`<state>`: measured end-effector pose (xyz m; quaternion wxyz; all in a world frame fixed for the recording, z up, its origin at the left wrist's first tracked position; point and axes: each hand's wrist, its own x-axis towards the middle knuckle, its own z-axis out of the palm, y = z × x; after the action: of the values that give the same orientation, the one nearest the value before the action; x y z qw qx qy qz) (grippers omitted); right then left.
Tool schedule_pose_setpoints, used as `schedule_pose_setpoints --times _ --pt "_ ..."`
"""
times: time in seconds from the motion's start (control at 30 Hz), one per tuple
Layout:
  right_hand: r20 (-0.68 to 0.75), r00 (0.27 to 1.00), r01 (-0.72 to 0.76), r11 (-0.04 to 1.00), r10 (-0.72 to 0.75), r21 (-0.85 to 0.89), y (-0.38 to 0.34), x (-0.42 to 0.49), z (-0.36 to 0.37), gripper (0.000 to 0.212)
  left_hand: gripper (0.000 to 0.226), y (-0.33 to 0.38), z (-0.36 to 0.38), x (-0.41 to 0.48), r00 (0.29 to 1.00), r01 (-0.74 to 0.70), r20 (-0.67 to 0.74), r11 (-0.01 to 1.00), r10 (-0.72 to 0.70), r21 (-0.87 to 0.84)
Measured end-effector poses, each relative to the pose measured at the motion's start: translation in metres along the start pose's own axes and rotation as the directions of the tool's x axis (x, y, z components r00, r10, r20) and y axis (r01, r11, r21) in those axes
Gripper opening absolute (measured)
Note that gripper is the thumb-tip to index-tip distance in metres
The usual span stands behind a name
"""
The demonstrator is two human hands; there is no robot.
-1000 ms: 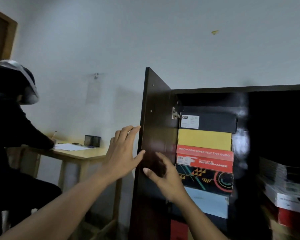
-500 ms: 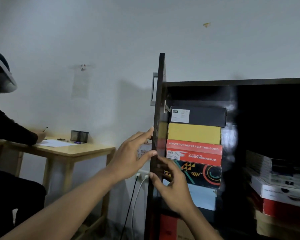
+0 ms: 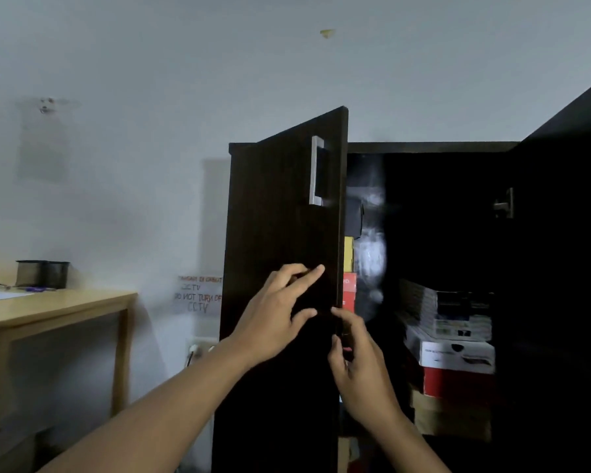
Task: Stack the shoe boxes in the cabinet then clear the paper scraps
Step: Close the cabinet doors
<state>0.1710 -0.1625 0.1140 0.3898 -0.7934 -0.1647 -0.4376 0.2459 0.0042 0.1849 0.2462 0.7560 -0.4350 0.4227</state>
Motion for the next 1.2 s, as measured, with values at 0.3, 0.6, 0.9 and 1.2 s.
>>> schedule_pose_setpoints --times 0.3,0.6,0.9,1.2 --pt "-0.087 0.995 -0.062 0.97 0.043 -0.236 0.063 0.026 -0.007 0.056 0.083 -0.019 0.062 0.039 0.996 0.077 0.022 0.987 -0.081 0.144" --pt "-0.016 0.97 -0.244 0.959 0.244 -0.147 0.134 0.073 0.004 0.071 0.087 -0.045 0.117 0.056 0.931 0.069 0.314 0.935 -0.185 0.348" --pt "-0.032 0.964 -0.264 0.962 0.262 -0.067 0.133 0.05 -0.019 0.073 0.086 -0.031 0.114 0.058 0.917 0.17 0.332 0.969 -0.222 0.178" --pt "-0.4 0.91 -0.122 0.992 0.109 -0.007 -0.012 -0.06 -0.157 0.04 0.076 0.094 0.09 0.067 0.98 0.059 0.2 0.96 -0.003 -0.273"
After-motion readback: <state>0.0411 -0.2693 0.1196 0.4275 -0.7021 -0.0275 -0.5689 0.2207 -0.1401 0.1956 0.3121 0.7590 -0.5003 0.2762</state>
